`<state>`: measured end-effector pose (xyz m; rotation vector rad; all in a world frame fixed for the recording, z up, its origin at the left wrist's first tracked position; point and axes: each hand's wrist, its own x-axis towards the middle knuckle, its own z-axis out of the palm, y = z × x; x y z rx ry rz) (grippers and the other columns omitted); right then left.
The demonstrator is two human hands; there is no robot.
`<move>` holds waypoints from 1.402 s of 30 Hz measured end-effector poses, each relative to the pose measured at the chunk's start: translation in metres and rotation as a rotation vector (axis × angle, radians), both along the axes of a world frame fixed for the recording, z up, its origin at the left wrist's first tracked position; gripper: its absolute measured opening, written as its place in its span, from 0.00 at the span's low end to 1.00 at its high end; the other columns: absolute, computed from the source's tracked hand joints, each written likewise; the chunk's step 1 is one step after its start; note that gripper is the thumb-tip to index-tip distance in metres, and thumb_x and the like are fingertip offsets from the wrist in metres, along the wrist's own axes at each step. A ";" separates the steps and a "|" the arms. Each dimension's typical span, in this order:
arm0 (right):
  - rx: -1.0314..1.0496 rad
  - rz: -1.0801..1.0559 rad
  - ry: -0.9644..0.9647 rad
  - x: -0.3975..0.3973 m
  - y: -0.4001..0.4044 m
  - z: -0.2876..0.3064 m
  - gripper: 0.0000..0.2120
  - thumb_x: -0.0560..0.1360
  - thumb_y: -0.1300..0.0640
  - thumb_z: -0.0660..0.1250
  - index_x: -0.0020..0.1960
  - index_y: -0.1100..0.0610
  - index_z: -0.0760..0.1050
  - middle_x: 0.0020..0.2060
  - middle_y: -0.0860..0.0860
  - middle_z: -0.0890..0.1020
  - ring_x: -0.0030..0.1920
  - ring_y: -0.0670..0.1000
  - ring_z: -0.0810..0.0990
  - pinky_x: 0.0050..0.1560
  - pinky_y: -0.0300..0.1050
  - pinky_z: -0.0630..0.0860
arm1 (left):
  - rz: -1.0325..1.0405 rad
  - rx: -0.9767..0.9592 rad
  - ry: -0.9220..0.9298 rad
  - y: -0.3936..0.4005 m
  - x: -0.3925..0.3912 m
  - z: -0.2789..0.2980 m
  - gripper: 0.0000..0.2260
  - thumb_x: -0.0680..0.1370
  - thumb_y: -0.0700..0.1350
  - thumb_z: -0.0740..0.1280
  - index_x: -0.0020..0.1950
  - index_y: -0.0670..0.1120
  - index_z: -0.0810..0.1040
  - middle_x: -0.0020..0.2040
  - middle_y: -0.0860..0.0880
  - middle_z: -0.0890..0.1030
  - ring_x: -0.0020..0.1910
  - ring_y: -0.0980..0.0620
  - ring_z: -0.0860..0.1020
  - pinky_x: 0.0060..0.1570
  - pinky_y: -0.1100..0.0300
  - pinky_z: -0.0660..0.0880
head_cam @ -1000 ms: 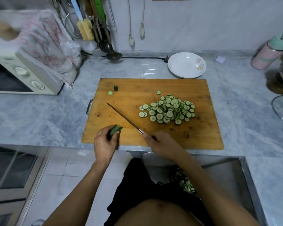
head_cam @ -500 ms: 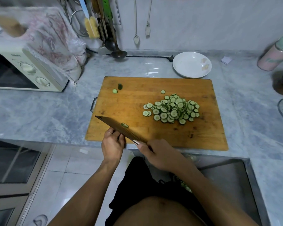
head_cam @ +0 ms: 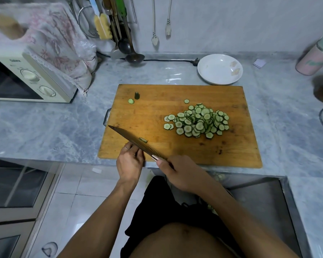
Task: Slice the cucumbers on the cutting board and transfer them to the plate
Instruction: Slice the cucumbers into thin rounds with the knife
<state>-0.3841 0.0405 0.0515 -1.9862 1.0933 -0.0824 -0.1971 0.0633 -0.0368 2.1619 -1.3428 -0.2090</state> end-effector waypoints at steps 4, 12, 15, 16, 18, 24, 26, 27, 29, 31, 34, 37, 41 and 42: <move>0.032 0.001 0.013 0.002 -0.002 -0.001 0.25 0.83 0.42 0.53 0.34 0.57 0.65 0.28 0.51 0.69 0.28 0.49 0.68 0.29 0.44 0.61 | -0.012 -0.011 -0.015 0.000 -0.001 0.003 0.06 0.74 0.37 0.68 0.46 0.44 0.84 0.53 0.47 0.82 0.42 0.41 0.79 0.35 0.62 0.66; 0.118 -0.015 0.025 0.003 -0.007 0.009 0.25 0.84 0.43 0.50 0.35 0.57 0.66 0.30 0.53 0.72 0.31 0.51 0.71 0.32 0.45 0.64 | -0.019 -0.045 0.002 -0.001 -0.001 0.002 0.07 0.77 0.40 0.68 0.51 0.47 0.84 0.52 0.52 0.81 0.43 0.50 0.78 0.35 0.65 0.63; 0.121 -0.016 0.035 0.003 -0.009 0.013 0.26 0.84 0.43 0.50 0.35 0.58 0.66 0.31 0.55 0.73 0.32 0.52 0.72 0.34 0.47 0.65 | -0.005 -0.033 0.023 -0.001 -0.002 0.002 0.07 0.78 0.42 0.67 0.51 0.47 0.84 0.51 0.54 0.80 0.42 0.54 0.77 0.34 0.65 0.61; 0.121 -0.008 0.042 0.003 -0.009 0.014 0.25 0.84 0.43 0.50 0.35 0.58 0.67 0.31 0.54 0.73 0.32 0.51 0.72 0.33 0.46 0.65 | 0.000 -0.026 0.031 -0.001 -0.002 0.002 0.07 0.78 0.42 0.67 0.51 0.47 0.84 0.52 0.54 0.80 0.42 0.55 0.76 0.34 0.65 0.60; 0.120 0.014 0.060 0.003 -0.010 0.016 0.25 0.84 0.43 0.50 0.36 0.57 0.67 0.32 0.53 0.73 0.32 0.49 0.71 0.32 0.42 0.65 | 0.000 -0.007 0.038 -0.001 -0.002 0.002 0.07 0.77 0.41 0.67 0.51 0.46 0.84 0.54 0.54 0.81 0.42 0.55 0.76 0.34 0.65 0.60; 0.127 0.040 0.075 0.003 -0.011 0.021 0.24 0.84 0.44 0.49 0.39 0.58 0.69 0.34 0.54 0.74 0.34 0.49 0.72 0.34 0.41 0.66 | -0.024 0.028 -0.019 -0.001 0.001 -0.001 0.08 0.76 0.41 0.66 0.50 0.46 0.85 0.58 0.52 0.81 0.46 0.47 0.80 0.36 0.64 0.64; 0.125 0.048 0.076 0.003 -0.011 0.022 0.23 0.84 0.44 0.49 0.38 0.57 0.68 0.34 0.54 0.74 0.34 0.49 0.71 0.34 0.41 0.66 | -0.021 0.026 -0.026 -0.001 0.001 -0.001 0.08 0.76 0.40 0.66 0.50 0.46 0.85 0.58 0.51 0.81 0.46 0.46 0.80 0.36 0.64 0.64; 0.123 0.051 0.077 0.004 -0.011 0.022 0.23 0.84 0.44 0.49 0.38 0.57 0.68 0.35 0.54 0.73 0.34 0.48 0.71 0.34 0.43 0.66 | -0.020 0.025 -0.029 -0.001 0.001 -0.001 0.08 0.76 0.40 0.67 0.49 0.46 0.85 0.58 0.51 0.81 0.45 0.46 0.80 0.36 0.64 0.64; 0.121 0.058 0.079 0.004 -0.010 0.023 0.23 0.84 0.44 0.49 0.40 0.58 0.69 0.35 0.54 0.73 0.34 0.49 0.71 0.35 0.47 0.67 | -0.025 0.024 -0.033 -0.001 0.001 0.000 0.07 0.75 0.39 0.67 0.48 0.45 0.85 0.57 0.50 0.81 0.44 0.45 0.80 0.36 0.64 0.63; 0.125 0.064 0.080 0.005 -0.011 0.022 0.23 0.84 0.44 0.49 0.43 0.60 0.70 0.36 0.54 0.73 0.34 0.48 0.71 0.35 0.47 0.66 | -0.032 0.021 -0.043 -0.001 0.002 -0.001 0.08 0.75 0.38 0.67 0.48 0.45 0.85 0.56 0.50 0.81 0.44 0.44 0.80 0.35 0.63 0.64; 0.140 0.050 0.079 0.005 -0.013 0.017 0.23 0.84 0.43 0.48 0.40 0.56 0.68 0.35 0.52 0.73 0.35 0.47 0.71 0.35 0.46 0.65 | -0.040 0.015 -0.051 -0.003 0.004 -0.004 0.08 0.77 0.41 0.66 0.51 0.47 0.84 0.56 0.52 0.81 0.44 0.46 0.80 0.34 0.62 0.66; 0.137 0.037 0.073 0.008 -0.016 0.011 0.23 0.84 0.43 0.48 0.36 0.55 0.66 0.34 0.52 0.73 0.34 0.47 0.71 0.34 0.45 0.64 | -0.051 0.016 -0.060 -0.003 0.004 -0.005 0.09 0.77 0.42 0.65 0.53 0.47 0.84 0.56 0.54 0.80 0.44 0.47 0.79 0.34 0.62 0.68; 0.133 0.050 0.053 0.019 -0.023 0.001 0.24 0.85 0.45 0.48 0.35 0.56 0.64 0.31 0.53 0.72 0.32 0.49 0.70 0.31 0.42 0.62 | -0.050 0.002 -0.063 -0.003 0.002 -0.005 0.09 0.77 0.42 0.65 0.52 0.46 0.84 0.55 0.53 0.81 0.43 0.46 0.79 0.33 0.60 0.70; 0.126 0.048 0.045 0.023 -0.025 -0.002 0.25 0.85 0.46 0.48 0.34 0.57 0.64 0.31 0.54 0.71 0.31 0.49 0.69 0.31 0.42 0.62 | -0.047 -0.001 -0.069 -0.003 0.001 -0.004 0.09 0.77 0.43 0.64 0.51 0.46 0.84 0.54 0.53 0.81 0.43 0.46 0.78 0.33 0.61 0.69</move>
